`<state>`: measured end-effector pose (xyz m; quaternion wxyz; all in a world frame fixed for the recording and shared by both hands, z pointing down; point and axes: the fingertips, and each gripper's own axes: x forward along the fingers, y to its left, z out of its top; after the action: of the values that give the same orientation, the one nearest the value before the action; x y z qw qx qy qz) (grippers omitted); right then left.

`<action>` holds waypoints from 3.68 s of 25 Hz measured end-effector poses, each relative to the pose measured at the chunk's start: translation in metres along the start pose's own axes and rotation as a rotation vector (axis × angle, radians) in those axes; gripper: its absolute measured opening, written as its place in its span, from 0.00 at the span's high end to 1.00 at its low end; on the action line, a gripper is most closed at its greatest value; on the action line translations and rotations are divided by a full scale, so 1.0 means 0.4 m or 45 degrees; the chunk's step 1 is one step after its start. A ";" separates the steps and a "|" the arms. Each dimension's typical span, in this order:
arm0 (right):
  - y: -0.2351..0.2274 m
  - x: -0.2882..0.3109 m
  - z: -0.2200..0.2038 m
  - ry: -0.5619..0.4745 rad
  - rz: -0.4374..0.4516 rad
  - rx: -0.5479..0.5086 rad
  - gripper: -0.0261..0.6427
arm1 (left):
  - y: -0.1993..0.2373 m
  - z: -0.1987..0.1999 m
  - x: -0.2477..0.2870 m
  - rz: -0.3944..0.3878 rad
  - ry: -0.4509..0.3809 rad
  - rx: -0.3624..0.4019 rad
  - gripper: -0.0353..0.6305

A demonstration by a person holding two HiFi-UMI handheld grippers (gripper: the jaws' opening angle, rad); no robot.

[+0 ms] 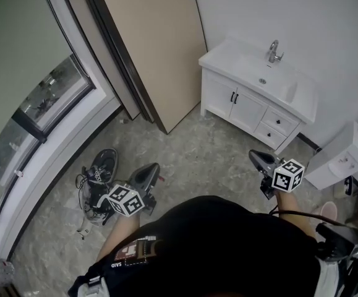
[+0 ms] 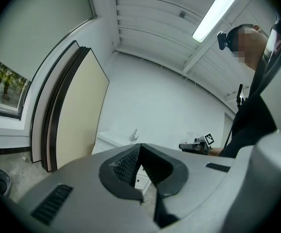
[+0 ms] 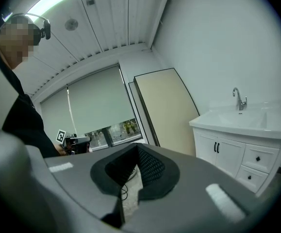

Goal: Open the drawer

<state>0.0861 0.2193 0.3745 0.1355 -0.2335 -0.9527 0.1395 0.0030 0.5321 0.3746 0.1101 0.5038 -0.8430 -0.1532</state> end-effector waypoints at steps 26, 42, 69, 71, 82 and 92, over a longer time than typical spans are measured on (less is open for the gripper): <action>-0.565 0.284 0.247 0.065 0.110 -0.026 0.96 | 0.211 0.080 0.550 0.110 -0.058 -0.055 0.95; -0.616 0.735 0.403 -0.052 -0.121 0.082 0.96 | 0.715 0.342 0.748 -0.155 0.042 -0.017 0.95; -1.278 0.961 0.656 -0.001 0.038 0.034 0.96 | 0.857 0.408 1.413 -0.037 0.018 -0.015 0.95; -1.327 0.958 0.669 -0.003 0.032 0.038 0.96 | 0.855 0.410 1.463 -0.040 0.026 -0.015 0.95; -1.537 0.975 0.694 -0.037 -0.161 0.105 0.96 | 0.959 0.415 1.734 -0.198 0.108 -0.039 0.95; -1.644 1.027 0.810 -0.189 -0.513 0.147 0.96 | 1.122 0.551 2.069 -0.568 0.235 0.017 0.95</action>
<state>-0.6374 -0.2084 0.3707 0.1033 -0.0194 -0.9779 0.1807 -0.8258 0.0337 0.3614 0.1466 0.6902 -0.6982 -0.1214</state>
